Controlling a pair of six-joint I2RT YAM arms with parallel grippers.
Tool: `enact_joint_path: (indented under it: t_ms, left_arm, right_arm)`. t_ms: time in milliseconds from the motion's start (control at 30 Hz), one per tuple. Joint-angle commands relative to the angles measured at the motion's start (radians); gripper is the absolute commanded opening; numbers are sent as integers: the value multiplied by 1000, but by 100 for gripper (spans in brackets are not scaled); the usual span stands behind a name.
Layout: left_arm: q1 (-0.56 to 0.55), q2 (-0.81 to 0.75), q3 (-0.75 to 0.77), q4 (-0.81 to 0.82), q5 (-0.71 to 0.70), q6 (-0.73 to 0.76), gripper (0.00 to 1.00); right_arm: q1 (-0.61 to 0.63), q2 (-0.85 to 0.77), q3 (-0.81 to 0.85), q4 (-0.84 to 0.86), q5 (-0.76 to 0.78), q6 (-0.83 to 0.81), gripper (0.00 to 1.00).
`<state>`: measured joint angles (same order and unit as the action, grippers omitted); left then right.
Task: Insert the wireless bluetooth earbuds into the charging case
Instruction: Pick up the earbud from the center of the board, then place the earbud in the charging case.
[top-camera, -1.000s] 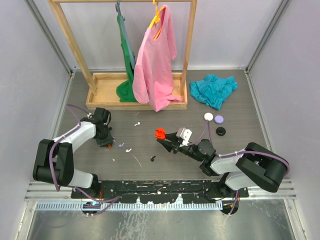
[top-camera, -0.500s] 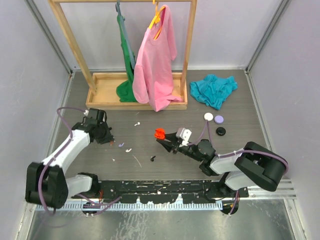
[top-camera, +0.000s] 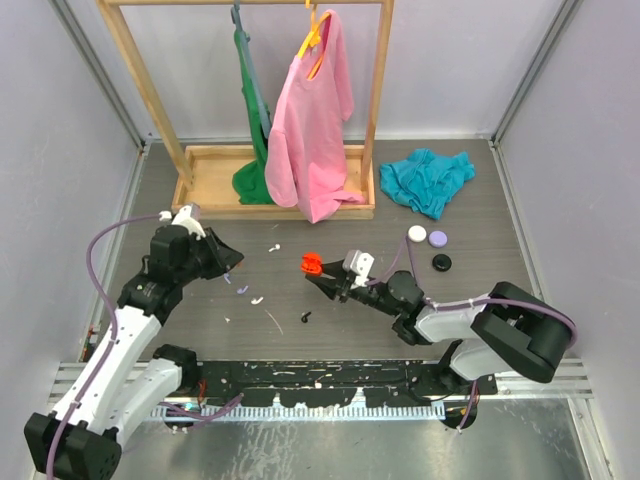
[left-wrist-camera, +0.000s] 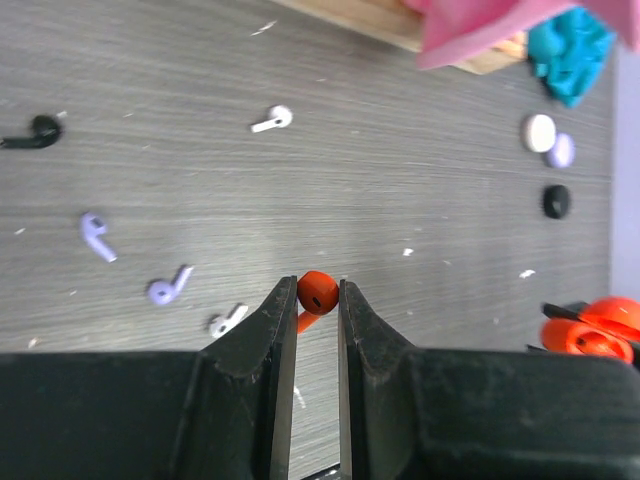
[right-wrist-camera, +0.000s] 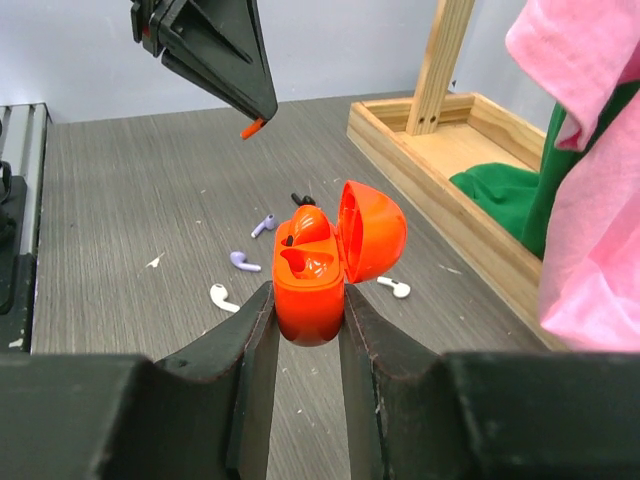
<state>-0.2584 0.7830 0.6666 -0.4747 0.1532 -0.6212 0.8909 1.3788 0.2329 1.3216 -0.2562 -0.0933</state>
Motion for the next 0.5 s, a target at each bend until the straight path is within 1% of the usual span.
enact_joint_path:
  t_ms: [0,200,467]
  left_arm:
    - [-35,-57,-6,179,120,-33,10]
    - [-78,-134,-21,318,175,-64,10]
    - [-108,-165,-68,520,231,-158,10]
  right_arm:
    - [6,-55,71,-53,-15,-45,6]
    - [6,-54,108,-75,-10,-49,6]
    - [8,13,162,-14,-11,-35,6]
